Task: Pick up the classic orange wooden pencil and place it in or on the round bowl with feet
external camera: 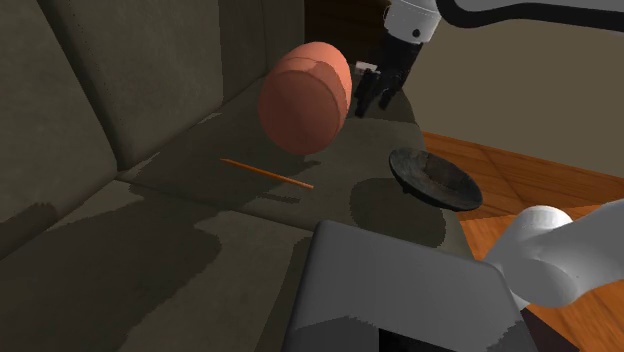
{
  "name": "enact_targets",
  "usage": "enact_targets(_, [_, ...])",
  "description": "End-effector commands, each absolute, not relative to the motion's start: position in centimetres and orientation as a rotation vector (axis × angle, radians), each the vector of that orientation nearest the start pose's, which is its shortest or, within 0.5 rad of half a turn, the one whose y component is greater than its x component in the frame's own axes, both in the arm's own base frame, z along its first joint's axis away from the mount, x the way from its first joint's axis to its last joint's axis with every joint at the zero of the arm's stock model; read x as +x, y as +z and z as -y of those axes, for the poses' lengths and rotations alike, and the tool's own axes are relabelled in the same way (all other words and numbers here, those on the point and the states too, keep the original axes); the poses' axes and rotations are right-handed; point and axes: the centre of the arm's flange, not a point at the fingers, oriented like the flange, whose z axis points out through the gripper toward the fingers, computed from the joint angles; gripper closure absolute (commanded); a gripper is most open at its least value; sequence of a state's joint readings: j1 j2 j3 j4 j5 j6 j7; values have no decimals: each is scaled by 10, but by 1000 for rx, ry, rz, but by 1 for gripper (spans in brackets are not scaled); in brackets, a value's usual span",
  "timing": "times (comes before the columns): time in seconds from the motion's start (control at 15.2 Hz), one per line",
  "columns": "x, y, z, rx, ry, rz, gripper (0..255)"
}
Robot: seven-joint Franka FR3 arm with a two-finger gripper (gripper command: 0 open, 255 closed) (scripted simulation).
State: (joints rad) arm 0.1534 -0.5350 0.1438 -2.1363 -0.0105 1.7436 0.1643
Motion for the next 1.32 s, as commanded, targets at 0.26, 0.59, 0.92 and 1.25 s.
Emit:
enact_targets(0.26, [382, 615, -211, -3194, -238, 466, 0])
enact_targets(0.59, [375, 607, -280, -3189, -232, 699, 0])
enact_targets(0.92, [359, 595, -347, -3166, -224, 933, 0])
enact_targets(1.25, [337, 581, -405, -3130, -216, 1146, 0])
